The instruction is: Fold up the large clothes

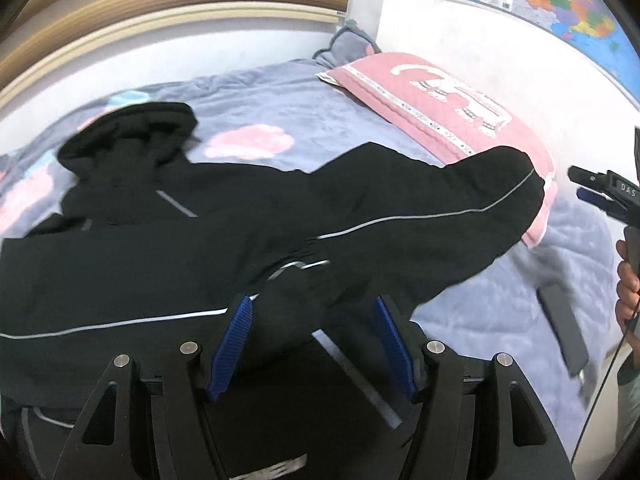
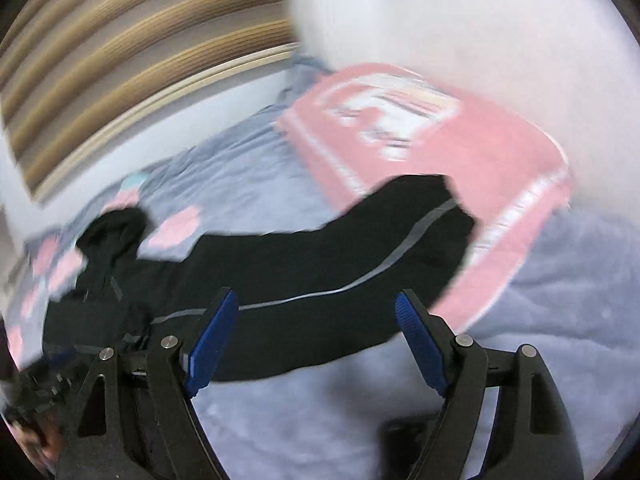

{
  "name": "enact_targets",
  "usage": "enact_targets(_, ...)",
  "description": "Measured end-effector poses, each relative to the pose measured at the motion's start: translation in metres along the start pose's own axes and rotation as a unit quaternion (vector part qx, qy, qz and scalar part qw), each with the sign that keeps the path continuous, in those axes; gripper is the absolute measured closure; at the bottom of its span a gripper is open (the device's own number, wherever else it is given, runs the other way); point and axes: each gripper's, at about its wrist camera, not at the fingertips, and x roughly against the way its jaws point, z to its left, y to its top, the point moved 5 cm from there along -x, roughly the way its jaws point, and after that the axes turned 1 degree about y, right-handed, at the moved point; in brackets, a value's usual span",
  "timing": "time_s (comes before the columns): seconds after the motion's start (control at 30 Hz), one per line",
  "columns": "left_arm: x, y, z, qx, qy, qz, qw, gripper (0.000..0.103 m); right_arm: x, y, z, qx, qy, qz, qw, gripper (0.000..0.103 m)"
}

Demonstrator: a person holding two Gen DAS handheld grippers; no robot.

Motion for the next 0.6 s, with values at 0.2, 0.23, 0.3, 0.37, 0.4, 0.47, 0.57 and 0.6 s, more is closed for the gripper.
enact_targets(0.2,-0.032,0.006,-0.039,-0.021,0.012,0.010,0.9996,0.038,-0.033,0.015,-0.078,-0.094,0.013,0.007,0.995,0.019)
enact_targets(0.23,-0.039,0.006,-0.044,-0.028,0.015,0.016,0.9994,0.038,-0.038,0.015,-0.085,-0.102,0.016,0.010,0.995,0.019)
enact_targets(0.3,-0.049,0.004,-0.049,-0.033,0.018,0.026,0.9990,0.038,-0.054,0.018,-0.094,-0.112,0.026,0.017,0.993,0.019)
enact_targets(0.37,-0.061,0.002,-0.051,-0.032,0.020,0.037,0.9986,0.038,-0.070,0.023,-0.098,-0.118,0.024,0.022,0.993,0.019)
enact_targets(0.4,-0.066,0.001,-0.050,-0.029,0.022,0.042,0.9985,0.038,-0.076,0.024,-0.099,-0.122,0.021,0.024,0.992,0.019)
enact_targets(0.47,-0.073,-0.002,-0.050,-0.023,0.024,0.050,0.9982,0.038,-0.093,0.028,-0.099,-0.127,0.025,0.032,0.991,0.019)
enact_targets(0.57,-0.075,-0.002,-0.050,-0.027,0.030,0.048,0.9980,0.038,-0.108,0.031,-0.086,-0.094,0.017,0.046,0.994,0.056)
enact_targets(0.6,-0.075,-0.001,-0.051,-0.028,0.033,0.046,0.9980,0.038,-0.105,0.032,-0.078,-0.071,0.013,0.042,0.996,0.070)
